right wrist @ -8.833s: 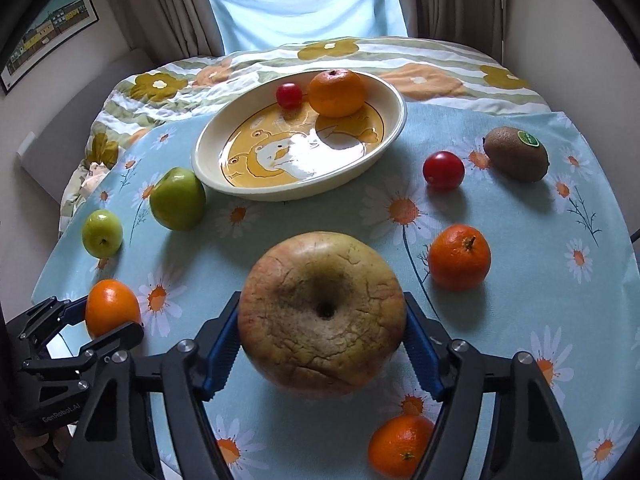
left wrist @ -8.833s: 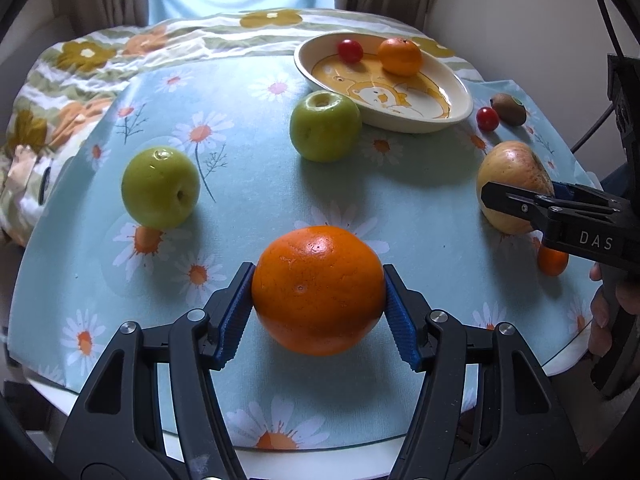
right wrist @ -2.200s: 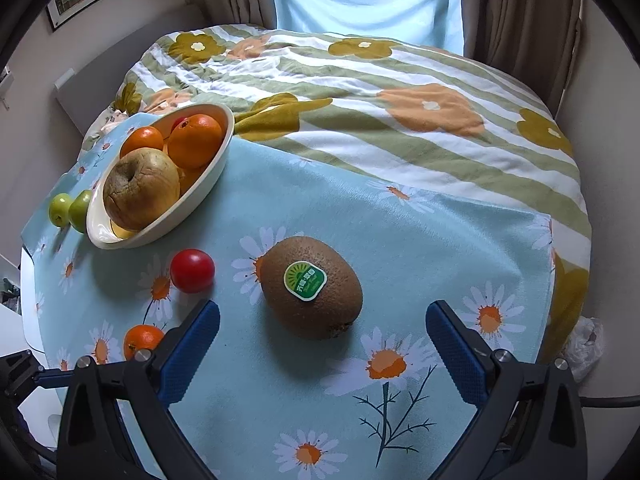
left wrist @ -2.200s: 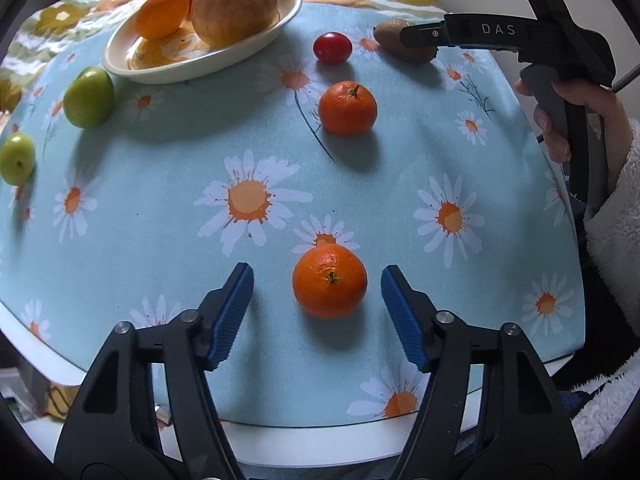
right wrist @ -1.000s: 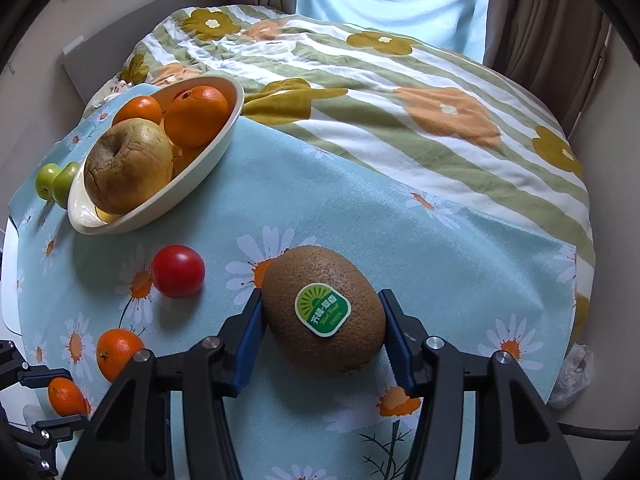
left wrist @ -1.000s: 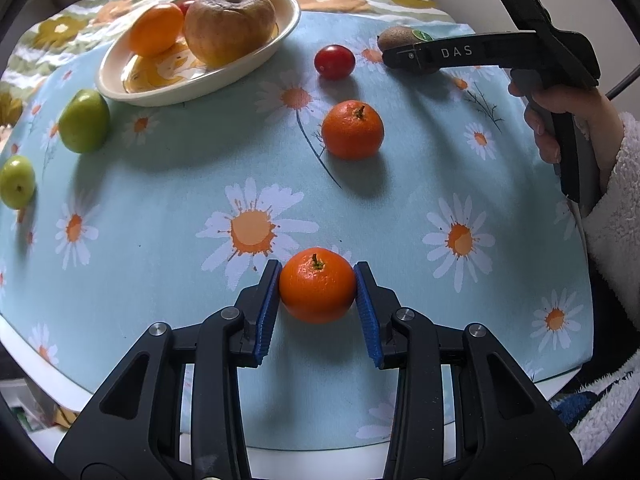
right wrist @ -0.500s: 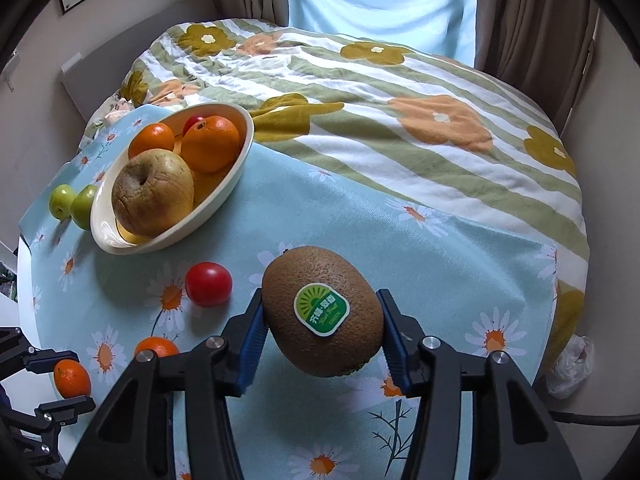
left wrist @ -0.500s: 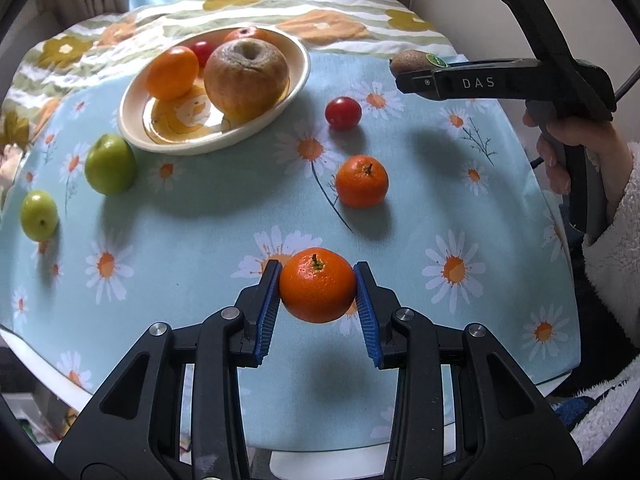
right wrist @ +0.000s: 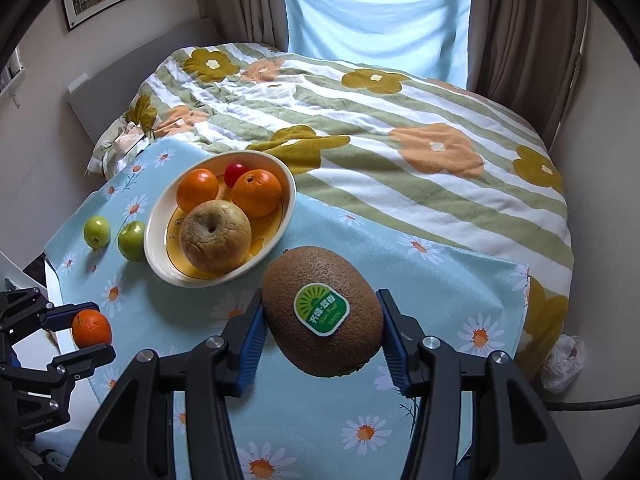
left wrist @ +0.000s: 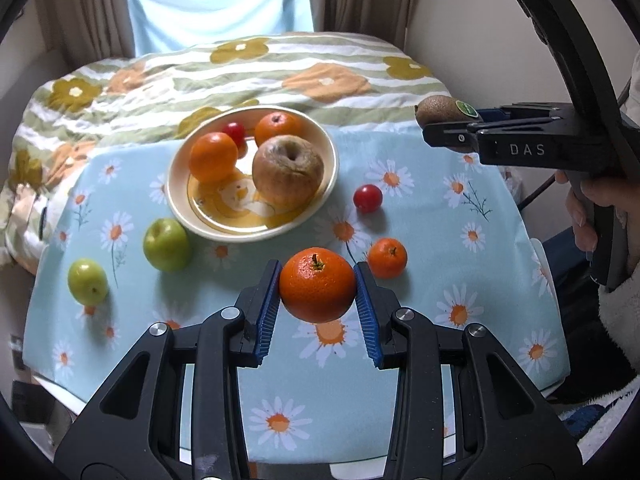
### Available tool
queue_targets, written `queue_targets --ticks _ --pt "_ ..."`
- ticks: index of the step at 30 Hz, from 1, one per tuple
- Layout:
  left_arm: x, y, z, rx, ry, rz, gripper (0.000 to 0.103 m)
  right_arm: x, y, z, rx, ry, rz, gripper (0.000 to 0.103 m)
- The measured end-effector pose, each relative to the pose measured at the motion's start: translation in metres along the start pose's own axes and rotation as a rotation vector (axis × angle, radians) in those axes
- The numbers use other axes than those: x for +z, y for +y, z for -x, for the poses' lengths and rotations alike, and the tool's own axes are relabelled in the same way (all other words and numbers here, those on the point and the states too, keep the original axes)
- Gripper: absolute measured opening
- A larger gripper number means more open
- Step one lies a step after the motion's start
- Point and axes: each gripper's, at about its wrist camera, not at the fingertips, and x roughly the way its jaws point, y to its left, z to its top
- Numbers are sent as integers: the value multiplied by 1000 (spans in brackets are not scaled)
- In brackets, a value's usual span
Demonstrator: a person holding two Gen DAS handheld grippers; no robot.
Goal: Organize fruits
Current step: 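Release the small orange into the duck bowl with the left tool while the right tool carries the kiwi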
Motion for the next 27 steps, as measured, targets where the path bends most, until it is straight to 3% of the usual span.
queue_targets --ticks 14,27 --pt "50 78 12 -61 -72 -89 41 28 64 13 -31 -33 -110 48" --pt "73 133 -43 -137 -10 -205 41 38 108 -26 -57 -10 -249 48"
